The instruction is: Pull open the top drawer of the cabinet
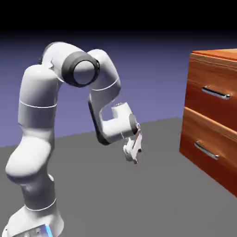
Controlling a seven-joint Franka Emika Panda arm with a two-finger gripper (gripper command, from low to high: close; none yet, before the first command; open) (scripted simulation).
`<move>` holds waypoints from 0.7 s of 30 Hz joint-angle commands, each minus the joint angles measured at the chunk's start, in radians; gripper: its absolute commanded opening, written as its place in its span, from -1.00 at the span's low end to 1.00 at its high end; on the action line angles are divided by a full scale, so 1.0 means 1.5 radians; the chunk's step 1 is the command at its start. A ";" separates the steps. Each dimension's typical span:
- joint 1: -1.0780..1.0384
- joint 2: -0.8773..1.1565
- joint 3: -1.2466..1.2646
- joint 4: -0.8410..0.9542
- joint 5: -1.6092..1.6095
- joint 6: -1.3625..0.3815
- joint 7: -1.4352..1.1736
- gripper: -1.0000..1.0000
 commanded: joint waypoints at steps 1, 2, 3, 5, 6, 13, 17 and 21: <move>-0.010 0.019 0.015 0.008 -0.025 -0.006 -0.029 0.00; -0.019 0.037 0.030 0.015 -0.049 -0.012 -0.058 0.00; -0.029 0.056 0.046 0.023 -0.074 -0.018 -0.087 0.00; -0.048 0.093 0.076 0.039 -0.123 -0.029 -0.145 0.00; -0.058 0.112 0.091 0.046 -0.148 -0.035 -0.174 0.00; -0.125 0.242 0.198 0.100 -0.320 -0.077 -0.377 0.00; -0.164 0.317 0.259 0.131 -0.418 -0.100 -0.493 0.00; -0.203 0.391 0.319 0.162 -0.517 -0.124 -0.609 0.00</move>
